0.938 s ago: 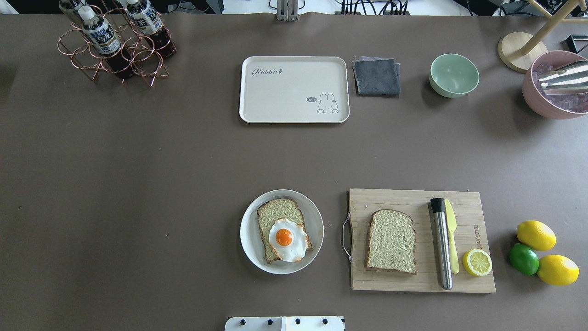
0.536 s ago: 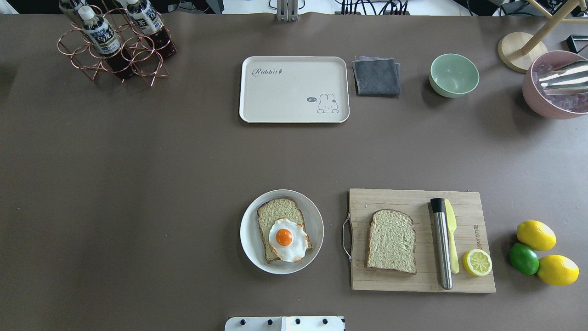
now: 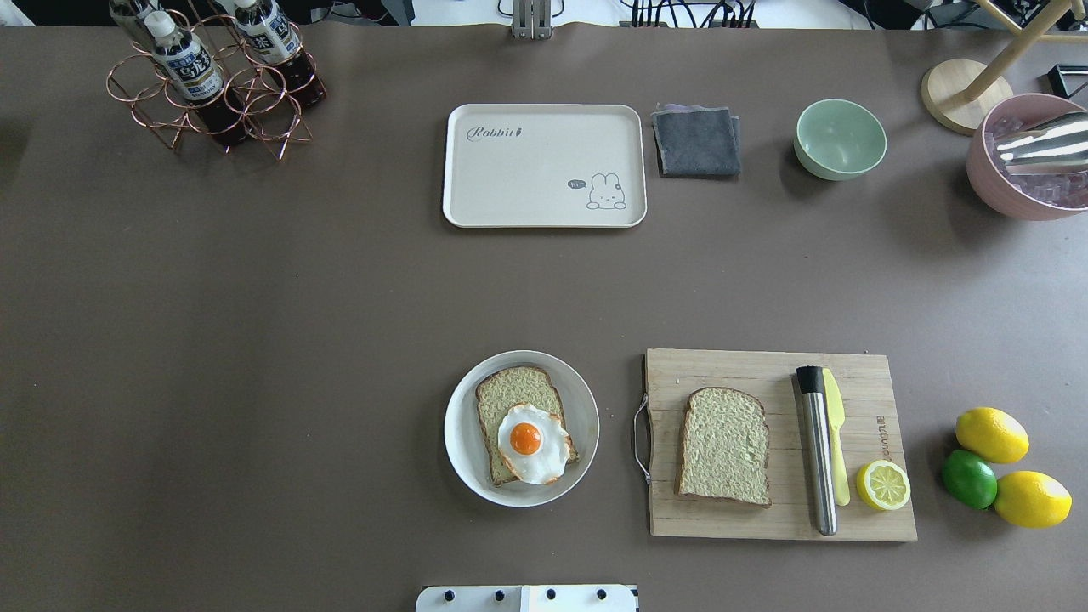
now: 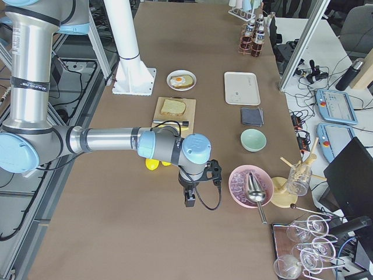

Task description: Make sandwich and place on tray

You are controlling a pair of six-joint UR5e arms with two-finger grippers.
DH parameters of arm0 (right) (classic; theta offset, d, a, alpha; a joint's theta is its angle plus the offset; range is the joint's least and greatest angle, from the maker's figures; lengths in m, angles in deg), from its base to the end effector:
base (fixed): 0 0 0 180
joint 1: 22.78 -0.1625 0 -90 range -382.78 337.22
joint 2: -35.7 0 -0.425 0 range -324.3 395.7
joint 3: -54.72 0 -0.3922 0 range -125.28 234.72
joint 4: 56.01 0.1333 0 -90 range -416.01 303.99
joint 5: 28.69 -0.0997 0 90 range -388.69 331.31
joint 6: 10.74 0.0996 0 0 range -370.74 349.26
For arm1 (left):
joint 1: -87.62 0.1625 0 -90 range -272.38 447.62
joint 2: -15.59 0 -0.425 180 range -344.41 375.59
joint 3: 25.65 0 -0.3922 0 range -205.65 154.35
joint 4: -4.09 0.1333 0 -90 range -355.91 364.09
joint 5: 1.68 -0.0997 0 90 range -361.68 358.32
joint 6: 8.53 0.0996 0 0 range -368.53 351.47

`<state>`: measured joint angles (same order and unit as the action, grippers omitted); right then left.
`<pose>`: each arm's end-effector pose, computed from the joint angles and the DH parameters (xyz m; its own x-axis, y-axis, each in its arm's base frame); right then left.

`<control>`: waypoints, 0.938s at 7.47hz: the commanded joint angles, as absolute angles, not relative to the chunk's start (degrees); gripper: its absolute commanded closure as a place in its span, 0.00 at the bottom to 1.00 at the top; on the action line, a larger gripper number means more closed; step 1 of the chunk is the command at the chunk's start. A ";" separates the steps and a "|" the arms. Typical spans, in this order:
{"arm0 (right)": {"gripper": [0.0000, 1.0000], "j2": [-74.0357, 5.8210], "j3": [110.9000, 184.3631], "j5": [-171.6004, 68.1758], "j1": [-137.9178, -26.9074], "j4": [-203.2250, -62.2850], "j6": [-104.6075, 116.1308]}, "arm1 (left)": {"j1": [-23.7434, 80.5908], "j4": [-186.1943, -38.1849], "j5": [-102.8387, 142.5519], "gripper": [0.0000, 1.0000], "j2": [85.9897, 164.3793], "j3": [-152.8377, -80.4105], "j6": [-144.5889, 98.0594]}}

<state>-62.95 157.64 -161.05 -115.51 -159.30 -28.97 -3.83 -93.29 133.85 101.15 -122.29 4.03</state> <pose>0.0858 -0.4105 0.6418 0.7110 -0.1750 0.6811 0.1846 0.9810 0.0593 -0.0741 -0.4672 0.6234 0.6919 0.3129 -0.6506 -0.1286 0.9402 0.3155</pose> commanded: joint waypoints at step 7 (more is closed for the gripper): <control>0.00 -62.74 157.21 -161.05 -115.51 -159.46 -28.93 | -3.79 -93.29 133.85 0.03 101.55 -122.42 3.95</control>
